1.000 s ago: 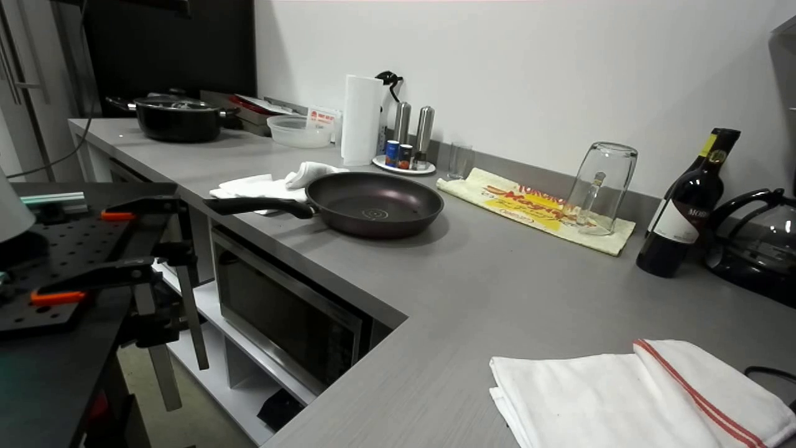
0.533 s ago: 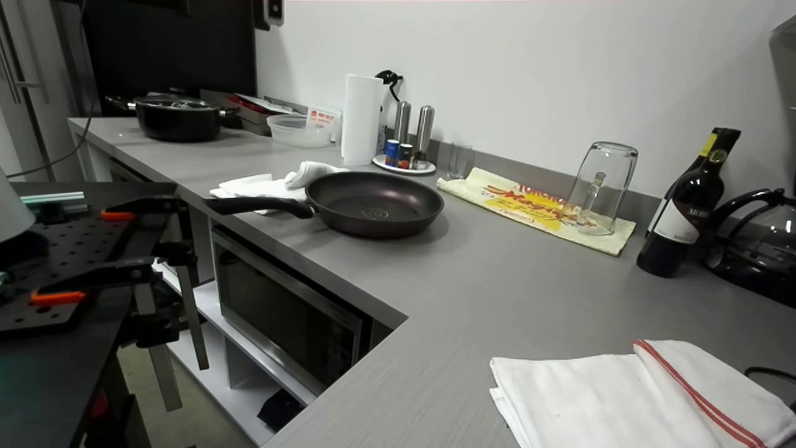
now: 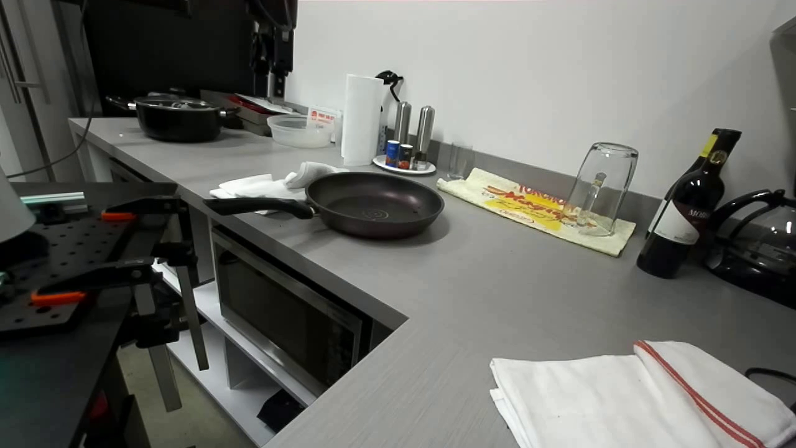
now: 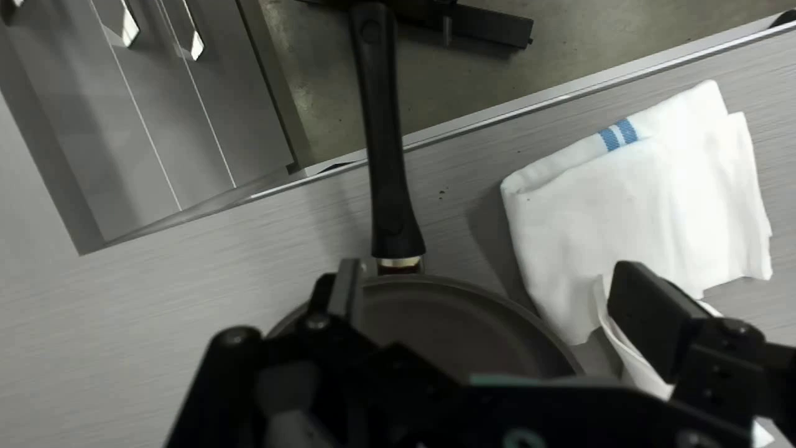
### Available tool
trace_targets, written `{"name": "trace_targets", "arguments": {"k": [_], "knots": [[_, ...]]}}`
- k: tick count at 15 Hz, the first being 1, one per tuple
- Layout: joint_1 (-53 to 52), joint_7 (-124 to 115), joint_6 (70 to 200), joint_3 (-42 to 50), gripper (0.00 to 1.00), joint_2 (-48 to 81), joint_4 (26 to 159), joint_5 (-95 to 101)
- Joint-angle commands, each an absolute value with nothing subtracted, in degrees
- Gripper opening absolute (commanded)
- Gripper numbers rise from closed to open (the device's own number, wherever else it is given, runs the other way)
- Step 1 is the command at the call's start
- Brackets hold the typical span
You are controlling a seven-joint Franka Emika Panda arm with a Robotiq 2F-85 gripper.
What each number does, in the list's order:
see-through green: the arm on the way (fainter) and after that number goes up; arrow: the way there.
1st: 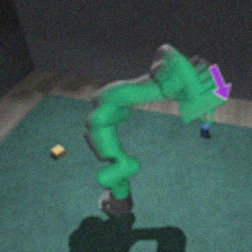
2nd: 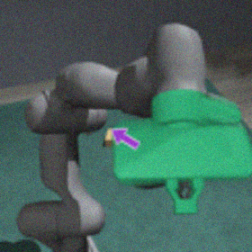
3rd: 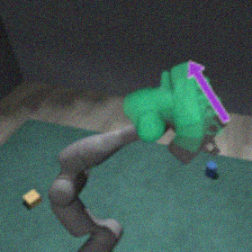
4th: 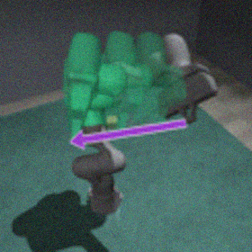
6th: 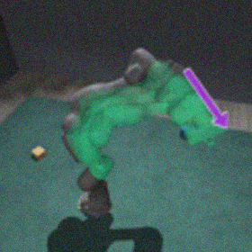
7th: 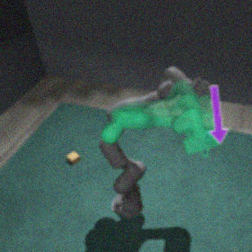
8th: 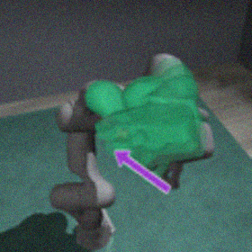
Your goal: Use the towel on the left to wipe the pan
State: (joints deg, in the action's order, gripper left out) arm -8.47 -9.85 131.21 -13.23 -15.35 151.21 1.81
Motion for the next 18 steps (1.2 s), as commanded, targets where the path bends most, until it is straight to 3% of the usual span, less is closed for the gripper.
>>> {"name": "trace_targets", "arguments": {"k": [1,8,18], "knots": [[-9.7,-12.7,132.0,-14.8,1.00,-2.6,141.0,2.6],[-13.6,-14.6,131.8,-14.9,1.00,11.3,127.0,1.6],[-19.2,-14.3,133.7,-15.6,1.00,22.0,119.5,-2.0]]}}
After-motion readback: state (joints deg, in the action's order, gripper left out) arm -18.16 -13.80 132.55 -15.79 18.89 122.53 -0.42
